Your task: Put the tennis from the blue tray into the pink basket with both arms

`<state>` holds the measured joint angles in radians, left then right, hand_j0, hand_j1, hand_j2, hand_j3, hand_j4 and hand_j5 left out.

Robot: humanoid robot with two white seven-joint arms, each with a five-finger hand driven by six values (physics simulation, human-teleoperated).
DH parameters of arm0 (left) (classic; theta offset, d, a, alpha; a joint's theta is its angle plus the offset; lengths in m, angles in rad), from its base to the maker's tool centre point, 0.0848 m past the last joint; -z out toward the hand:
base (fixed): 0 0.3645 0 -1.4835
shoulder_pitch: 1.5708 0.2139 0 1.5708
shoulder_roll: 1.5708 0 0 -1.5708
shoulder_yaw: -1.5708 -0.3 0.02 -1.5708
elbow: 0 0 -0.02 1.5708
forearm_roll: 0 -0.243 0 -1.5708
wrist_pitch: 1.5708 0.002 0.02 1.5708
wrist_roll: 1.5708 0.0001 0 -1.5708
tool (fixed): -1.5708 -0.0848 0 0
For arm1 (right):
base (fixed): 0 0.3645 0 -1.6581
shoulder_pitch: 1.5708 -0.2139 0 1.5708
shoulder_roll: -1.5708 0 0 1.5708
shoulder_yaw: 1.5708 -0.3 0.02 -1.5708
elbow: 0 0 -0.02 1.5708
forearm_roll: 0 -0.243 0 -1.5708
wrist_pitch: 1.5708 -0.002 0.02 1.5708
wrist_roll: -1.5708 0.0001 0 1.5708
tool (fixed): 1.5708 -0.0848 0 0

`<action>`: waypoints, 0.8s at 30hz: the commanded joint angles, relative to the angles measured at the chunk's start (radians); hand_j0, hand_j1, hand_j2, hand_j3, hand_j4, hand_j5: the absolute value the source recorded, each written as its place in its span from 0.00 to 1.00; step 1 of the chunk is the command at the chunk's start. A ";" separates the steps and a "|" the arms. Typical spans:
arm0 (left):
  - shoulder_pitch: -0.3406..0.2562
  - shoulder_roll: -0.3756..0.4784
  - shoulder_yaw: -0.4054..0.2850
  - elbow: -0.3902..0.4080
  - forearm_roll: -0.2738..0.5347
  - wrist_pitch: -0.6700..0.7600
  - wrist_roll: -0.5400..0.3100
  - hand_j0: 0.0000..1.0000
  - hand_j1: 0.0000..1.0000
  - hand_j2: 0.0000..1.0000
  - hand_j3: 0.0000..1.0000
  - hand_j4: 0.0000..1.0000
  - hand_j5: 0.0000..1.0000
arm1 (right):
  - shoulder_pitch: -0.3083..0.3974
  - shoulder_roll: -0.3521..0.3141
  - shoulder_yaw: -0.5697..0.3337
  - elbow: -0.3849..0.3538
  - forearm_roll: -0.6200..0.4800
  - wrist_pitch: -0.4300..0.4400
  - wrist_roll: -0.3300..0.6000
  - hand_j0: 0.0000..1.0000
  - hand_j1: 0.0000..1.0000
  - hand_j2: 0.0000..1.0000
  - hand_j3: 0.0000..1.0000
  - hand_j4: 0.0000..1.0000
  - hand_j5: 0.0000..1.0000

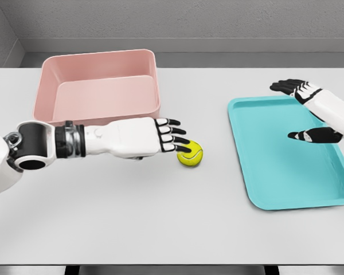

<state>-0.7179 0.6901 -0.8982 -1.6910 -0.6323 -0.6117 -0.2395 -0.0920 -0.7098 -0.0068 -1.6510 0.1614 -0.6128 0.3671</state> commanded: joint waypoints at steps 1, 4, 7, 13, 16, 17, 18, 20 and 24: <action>-0.003 -0.057 -0.042 0.050 0.008 0.001 -0.004 1.00 1.00 1.00 1.00 1.00 1.00 | 0.000 0.076 -0.019 -0.003 -0.031 0.002 0.006 1.00 1.00 1.00 1.00 1.00 1.00; -0.043 -0.129 -0.073 0.131 0.009 0.001 -0.004 1.00 1.00 1.00 1.00 1.00 1.00 | 0.006 0.079 -0.045 0.045 -0.030 0.002 0.004 1.00 1.00 1.00 1.00 1.00 1.00; -0.072 -0.149 -0.108 0.146 0.037 0.001 -0.006 1.00 1.00 1.00 1.00 1.00 1.00 | 0.005 0.082 -0.047 0.050 -0.028 0.002 0.004 1.00 1.00 1.00 1.00 1.00 1.00; -0.103 -0.176 -0.120 0.183 0.112 0.001 -0.035 1.00 1.00 1.00 1.00 1.00 1.00 | 0.005 0.082 -0.047 0.050 -0.030 0.002 0.003 1.00 1.00 1.00 1.00 1.00 1.00; -0.130 -0.213 -0.150 0.260 0.146 0.001 -0.035 1.00 1.00 1.00 1.00 1.00 1.00 | 0.005 0.082 -0.047 0.051 -0.030 0.002 0.003 1.00 1.00 1.00 1.00 1.00 1.00; -0.135 -0.222 -0.153 0.280 0.154 0.001 -0.035 1.00 1.00 1.00 1.00 1.00 1.00 | 0.005 0.082 -0.047 0.051 -0.030 0.002 0.004 1.00 1.00 1.00 1.00 1.00 1.00; -0.138 -0.222 -0.153 0.283 0.154 0.001 -0.035 1.00 1.00 1.00 1.00 1.00 1.00 | 0.005 0.082 -0.047 0.051 -0.030 0.002 0.003 1.00 1.00 1.00 1.00 1.00 1.00; -0.140 -0.230 -0.154 0.295 0.167 0.001 -0.035 1.00 1.00 1.00 1.00 1.00 1.00 | 0.006 0.082 -0.047 0.050 -0.030 0.002 0.003 1.00 1.00 1.00 1.00 1.00 1.00; -0.147 -0.248 -0.156 0.341 0.167 0.001 -0.035 1.00 1.00 1.00 1.00 1.00 1.00 | 0.005 0.082 -0.047 0.050 -0.030 0.002 0.003 1.00 1.00 1.00 1.00 1.00 1.00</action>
<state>-0.8652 0.4510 -1.0522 -1.3682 -0.4751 -0.6122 -0.2749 -0.0874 -0.6265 -0.0535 -1.6008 0.1396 -0.6127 0.3702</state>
